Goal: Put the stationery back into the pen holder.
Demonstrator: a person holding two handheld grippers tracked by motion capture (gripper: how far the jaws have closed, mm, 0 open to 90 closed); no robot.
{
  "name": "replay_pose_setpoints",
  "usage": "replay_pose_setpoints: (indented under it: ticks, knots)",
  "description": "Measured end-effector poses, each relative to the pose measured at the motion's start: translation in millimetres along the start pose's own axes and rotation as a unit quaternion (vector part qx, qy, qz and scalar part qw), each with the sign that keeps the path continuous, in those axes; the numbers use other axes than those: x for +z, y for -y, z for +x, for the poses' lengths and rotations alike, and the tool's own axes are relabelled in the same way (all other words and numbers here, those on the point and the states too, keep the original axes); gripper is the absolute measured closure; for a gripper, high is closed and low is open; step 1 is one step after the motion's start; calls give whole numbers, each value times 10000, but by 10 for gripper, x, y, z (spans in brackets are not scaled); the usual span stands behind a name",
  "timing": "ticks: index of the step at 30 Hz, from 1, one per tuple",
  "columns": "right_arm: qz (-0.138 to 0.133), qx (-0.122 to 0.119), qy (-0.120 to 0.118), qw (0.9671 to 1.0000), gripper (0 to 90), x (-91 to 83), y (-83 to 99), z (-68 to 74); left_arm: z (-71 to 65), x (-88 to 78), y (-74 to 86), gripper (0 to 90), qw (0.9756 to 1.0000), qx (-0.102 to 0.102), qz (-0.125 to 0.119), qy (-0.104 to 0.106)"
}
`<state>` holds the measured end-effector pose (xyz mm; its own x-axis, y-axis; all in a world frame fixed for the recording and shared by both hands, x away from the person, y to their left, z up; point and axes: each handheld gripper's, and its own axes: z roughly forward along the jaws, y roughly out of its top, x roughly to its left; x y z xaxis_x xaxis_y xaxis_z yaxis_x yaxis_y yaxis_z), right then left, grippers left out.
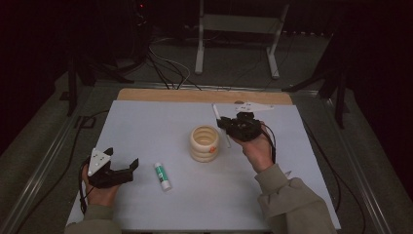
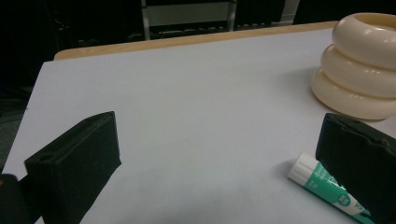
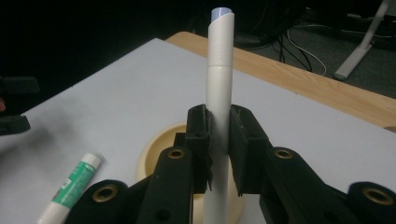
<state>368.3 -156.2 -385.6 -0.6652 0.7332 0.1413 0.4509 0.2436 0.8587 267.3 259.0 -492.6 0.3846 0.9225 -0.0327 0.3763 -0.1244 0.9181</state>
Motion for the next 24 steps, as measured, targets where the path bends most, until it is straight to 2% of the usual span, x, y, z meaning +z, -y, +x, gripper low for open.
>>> replay_pose_setpoints:
  ticks: [14, 24]
  knots:
    - [-145, -32, -17, 9999, 795, 142, -108, 148, 4, 2, 0, 4, 10000, 9, 7, 7]
    - [-205, 4, -51, 9998, 795, 221, -155, 201, 7, -8, -1, 4, 10000, 3, -8, 4]
